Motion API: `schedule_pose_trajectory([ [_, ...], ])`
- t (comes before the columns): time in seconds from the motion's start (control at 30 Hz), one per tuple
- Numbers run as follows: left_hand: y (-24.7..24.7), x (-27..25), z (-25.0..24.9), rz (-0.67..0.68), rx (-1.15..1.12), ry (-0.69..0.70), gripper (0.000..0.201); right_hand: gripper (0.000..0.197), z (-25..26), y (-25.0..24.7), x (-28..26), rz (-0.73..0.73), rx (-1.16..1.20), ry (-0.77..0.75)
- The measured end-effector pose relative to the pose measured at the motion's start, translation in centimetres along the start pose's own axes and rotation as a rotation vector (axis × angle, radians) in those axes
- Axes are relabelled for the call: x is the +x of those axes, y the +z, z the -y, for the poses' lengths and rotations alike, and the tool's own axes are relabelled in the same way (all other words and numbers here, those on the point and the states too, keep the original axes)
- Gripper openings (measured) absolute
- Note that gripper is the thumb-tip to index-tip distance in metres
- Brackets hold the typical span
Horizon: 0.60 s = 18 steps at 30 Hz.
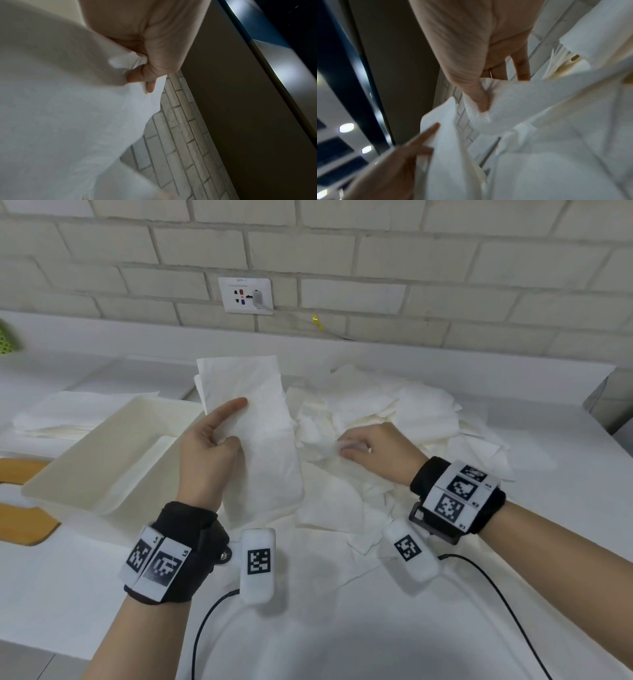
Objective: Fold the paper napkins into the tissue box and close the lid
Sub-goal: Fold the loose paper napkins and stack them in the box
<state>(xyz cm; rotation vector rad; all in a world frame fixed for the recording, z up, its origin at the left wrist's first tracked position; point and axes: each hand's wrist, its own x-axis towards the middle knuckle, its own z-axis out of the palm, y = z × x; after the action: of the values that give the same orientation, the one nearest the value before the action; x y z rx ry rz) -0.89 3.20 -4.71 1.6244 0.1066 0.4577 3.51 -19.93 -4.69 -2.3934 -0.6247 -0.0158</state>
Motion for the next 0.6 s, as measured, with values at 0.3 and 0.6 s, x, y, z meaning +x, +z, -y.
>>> schedule_pose_trajectory([
  [0.3, 0.7, 0.4, -0.9, 0.015, -0.025, -0.012, 0.042, 0.007, 4.6, -7.2, -0.1, -0.113, 0.615, -0.165],
  [0.6, 3.5, -2.0, -4.3, 0.274, -0.225, 0.132, 0.04, 0.014, 6.8, -6.7, 0.6, -0.3, 0.832, -0.127],
])
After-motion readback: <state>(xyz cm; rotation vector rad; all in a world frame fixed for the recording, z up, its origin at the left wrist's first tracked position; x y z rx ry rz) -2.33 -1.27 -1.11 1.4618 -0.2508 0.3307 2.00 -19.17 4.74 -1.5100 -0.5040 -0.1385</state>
